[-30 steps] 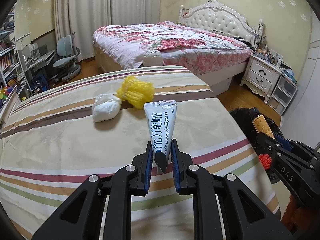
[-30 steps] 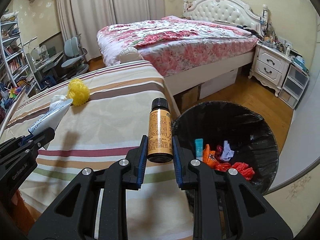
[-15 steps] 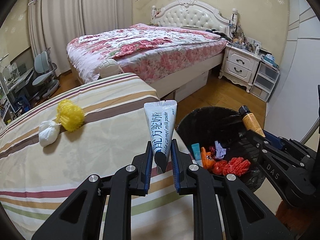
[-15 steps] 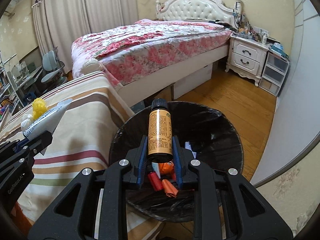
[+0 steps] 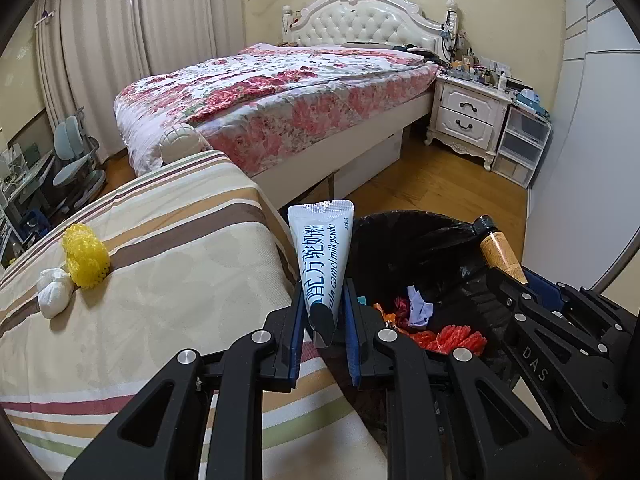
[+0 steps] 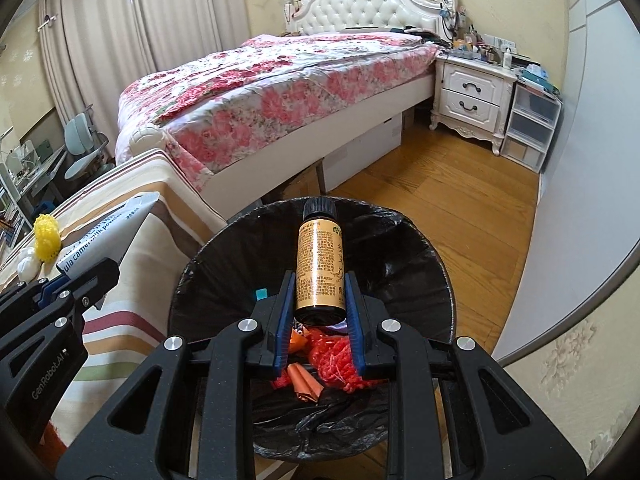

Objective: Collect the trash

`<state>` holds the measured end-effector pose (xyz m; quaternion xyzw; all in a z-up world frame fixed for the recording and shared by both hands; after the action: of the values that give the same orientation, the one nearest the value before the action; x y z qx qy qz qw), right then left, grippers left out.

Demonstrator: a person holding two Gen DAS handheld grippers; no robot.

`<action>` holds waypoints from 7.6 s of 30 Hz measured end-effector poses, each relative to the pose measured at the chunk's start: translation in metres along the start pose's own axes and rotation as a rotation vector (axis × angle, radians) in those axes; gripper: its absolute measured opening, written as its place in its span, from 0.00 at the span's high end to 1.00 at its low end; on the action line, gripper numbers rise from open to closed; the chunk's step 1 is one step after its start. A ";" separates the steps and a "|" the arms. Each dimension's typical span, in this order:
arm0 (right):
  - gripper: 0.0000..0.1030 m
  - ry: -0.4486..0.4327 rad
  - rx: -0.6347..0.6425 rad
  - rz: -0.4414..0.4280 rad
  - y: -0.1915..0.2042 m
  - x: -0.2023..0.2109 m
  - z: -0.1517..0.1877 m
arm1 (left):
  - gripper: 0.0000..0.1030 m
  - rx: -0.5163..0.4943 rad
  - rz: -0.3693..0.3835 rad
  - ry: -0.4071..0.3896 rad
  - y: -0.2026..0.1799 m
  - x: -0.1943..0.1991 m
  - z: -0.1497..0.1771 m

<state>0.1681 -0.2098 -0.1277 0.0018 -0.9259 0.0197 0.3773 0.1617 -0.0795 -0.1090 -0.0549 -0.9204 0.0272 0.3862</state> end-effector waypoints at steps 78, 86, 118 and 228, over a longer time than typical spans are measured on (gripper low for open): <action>0.32 0.103 0.342 -0.228 0.246 -0.017 -0.019 | 0.29 0.336 -0.325 0.022 0.264 0.019 0.003; 0.31 0.103 0.375 -0.232 0.262 -0.021 -0.023 | 0.37 0.320 -0.315 0.008 0.275 0.013 -0.008; 0.28 0.087 0.472 -0.277 0.358 -0.045 -0.053 | 0.57 0.395 -0.316 0.016 0.336 0.037 0.012; 0.35 0.036 -0.029 0.134 -0.017 0.001 0.003 | 0.28 0.048 0.025 -0.061 0.017 0.014 -0.011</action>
<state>0.1658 -0.2266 -0.1285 -0.0661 -0.9172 0.0313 0.3917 0.1610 -0.0614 -0.0931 -0.0560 -0.9301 0.0557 0.3588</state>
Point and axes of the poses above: each gripper's, at about its wrist camera, not at the fingertips, and x roughly against the way its jaws point, y to its left, z to its underside, the point moved 10 cm from there along -x, roughly the way its jaws point, and after that the axes turned 11 degrees about x, right-handed, at the moved point
